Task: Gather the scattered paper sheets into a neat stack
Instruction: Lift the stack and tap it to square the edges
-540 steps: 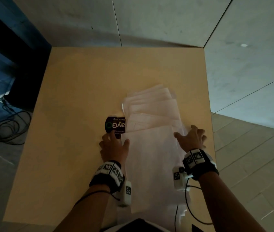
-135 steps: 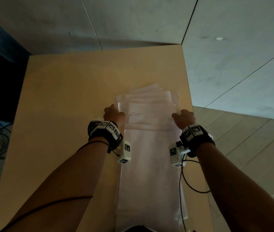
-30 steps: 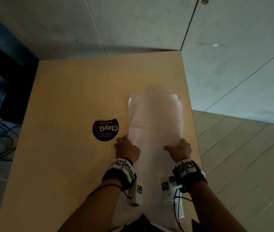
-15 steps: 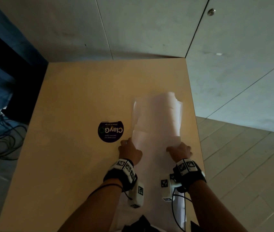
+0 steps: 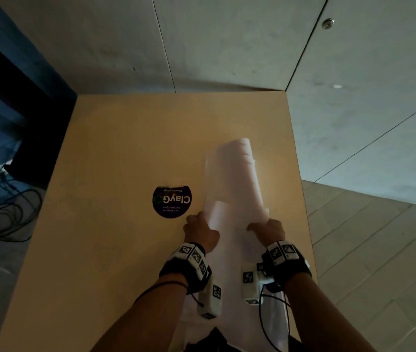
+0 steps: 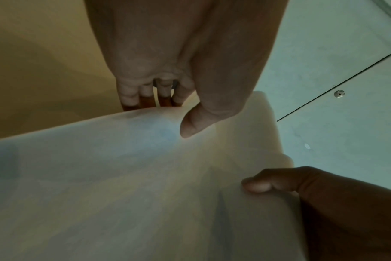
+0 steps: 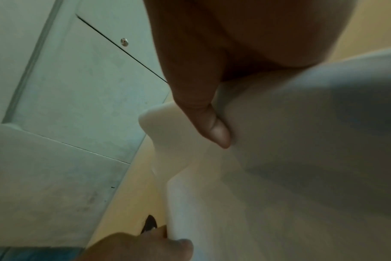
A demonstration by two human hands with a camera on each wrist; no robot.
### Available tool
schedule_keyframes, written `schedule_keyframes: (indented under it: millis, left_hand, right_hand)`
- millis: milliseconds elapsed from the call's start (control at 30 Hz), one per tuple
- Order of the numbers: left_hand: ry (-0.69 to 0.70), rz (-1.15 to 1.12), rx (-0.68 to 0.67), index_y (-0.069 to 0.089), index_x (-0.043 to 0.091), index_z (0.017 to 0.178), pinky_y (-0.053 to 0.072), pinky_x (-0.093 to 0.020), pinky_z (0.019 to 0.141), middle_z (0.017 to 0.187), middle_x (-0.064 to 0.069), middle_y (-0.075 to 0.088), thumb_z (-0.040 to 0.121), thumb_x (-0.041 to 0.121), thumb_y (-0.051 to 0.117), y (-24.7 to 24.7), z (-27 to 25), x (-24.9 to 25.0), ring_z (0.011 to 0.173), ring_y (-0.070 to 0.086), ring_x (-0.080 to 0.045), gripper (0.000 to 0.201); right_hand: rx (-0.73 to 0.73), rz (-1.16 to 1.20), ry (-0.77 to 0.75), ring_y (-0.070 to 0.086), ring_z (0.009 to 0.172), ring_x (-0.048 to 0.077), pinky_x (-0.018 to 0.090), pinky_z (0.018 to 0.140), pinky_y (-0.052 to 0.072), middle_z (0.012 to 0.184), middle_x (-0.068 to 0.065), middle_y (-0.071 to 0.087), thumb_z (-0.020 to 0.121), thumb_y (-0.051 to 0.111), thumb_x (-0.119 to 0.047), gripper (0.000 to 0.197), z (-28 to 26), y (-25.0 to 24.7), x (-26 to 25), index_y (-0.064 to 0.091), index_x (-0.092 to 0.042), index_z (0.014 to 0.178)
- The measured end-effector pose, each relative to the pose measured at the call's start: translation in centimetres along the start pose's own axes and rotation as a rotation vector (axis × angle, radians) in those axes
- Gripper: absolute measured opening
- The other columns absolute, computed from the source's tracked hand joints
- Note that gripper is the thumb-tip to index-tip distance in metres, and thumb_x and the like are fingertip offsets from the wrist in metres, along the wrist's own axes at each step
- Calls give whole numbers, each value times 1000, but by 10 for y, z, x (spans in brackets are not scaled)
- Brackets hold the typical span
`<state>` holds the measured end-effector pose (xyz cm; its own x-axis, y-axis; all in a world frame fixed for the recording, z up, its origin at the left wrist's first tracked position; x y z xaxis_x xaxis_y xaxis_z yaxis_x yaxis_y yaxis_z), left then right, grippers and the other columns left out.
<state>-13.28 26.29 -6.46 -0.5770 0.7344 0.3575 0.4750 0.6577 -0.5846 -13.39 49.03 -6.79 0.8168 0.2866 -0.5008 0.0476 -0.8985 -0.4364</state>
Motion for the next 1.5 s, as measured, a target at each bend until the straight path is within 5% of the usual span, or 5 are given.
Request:
schedule_keyframes:
  millis: [233,633,767,933,1500]
  left_hand:
    - [18,-63,-23,27,15,149,32,-42,108,148,-14,25,88,24,53,-1,2,-7,132,32,-39,66]
    - [147,-757,-151,18,29,153,41,-44,103,142,5,43,75,14,81,-29,-13,-24,132,43,-19,101]
    - [250,-766,-223,60,18,124,51,-39,88,108,-2,72,77,17,78,-52,-41,-7,106,66,-25,50]
    - [449,-681,102,64,14,86,49,-34,78,75,12,72,84,12,71,-121,-79,20,78,66,-12,8]
    - [763,-699,510,61,7,110,48,-9,67,95,3,70,87,4,66,-227,-160,38,77,66,3,24]
  right_hand:
    - [-259,163,-42,62,97,39,55,83,55,107,17,65,31,76,-18,91,13,22,8,55,-10,119]
    - [-490,246,-304,62,106,40,60,95,47,110,18,67,60,81,-8,50,-49,-9,-34,67,-10,108]
    - [-455,280,-432,63,104,40,61,92,49,110,19,68,61,80,-6,48,-73,-30,-64,68,-10,107]
    - [-346,338,-646,67,98,34,53,88,54,100,10,72,66,68,8,43,-117,-60,-116,69,-18,99]
    - [-135,471,-1057,70,95,21,31,78,56,102,9,71,75,71,5,41,-193,-92,-188,60,-5,113]
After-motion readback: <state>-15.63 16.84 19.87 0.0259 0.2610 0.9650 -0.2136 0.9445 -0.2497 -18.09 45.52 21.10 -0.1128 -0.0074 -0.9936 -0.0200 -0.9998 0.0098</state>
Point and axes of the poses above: each hand's wrist, its own z-axis towards the middle knuckle, its own y-axis out of the palm, x = y × z, the point moved 10 cm from there along z, towards the middle knuckle
